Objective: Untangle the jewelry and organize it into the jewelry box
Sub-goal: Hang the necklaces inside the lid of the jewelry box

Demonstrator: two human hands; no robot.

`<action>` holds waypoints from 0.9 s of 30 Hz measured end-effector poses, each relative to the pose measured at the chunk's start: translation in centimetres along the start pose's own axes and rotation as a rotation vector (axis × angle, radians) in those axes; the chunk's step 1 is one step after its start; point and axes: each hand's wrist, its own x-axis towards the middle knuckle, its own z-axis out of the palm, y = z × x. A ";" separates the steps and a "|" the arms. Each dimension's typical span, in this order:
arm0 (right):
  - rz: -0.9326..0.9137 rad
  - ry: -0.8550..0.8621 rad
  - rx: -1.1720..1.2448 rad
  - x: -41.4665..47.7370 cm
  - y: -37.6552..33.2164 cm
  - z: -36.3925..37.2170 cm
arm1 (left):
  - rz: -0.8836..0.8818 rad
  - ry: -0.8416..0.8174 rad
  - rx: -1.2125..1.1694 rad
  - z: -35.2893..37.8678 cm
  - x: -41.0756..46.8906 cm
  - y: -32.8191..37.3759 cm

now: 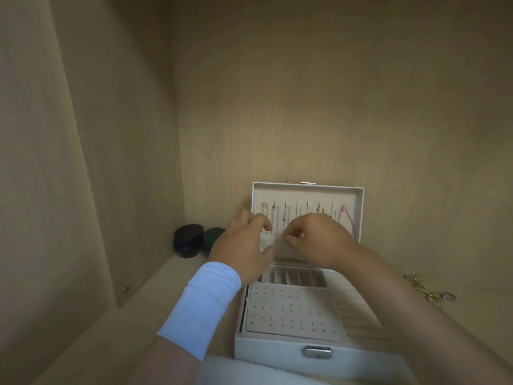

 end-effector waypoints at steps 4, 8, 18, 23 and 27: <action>0.051 -0.082 0.002 -4.4 1.9 -0.9 | 0.010 -0.252 0.011 0.5 -2.2 3.4; 0.090 -0.149 -0.058 -8.4 5.1 0.0 | 0.055 -0.420 0.106 2.9 -4.1 6.7; 0.296 -0.064 0.048 -13.2 16.1 -0.7 | 0.190 -0.391 -0.018 9.6 -1.3 16.3; 0.433 -0.088 -0.026 -14.3 20.9 -3.0 | 0.106 -0.544 -0.002 13.8 1.6 21.2; 0.460 -0.120 -0.106 -13.5 23.2 -2.9 | -0.043 -0.671 0.199 17.6 3.2 22.7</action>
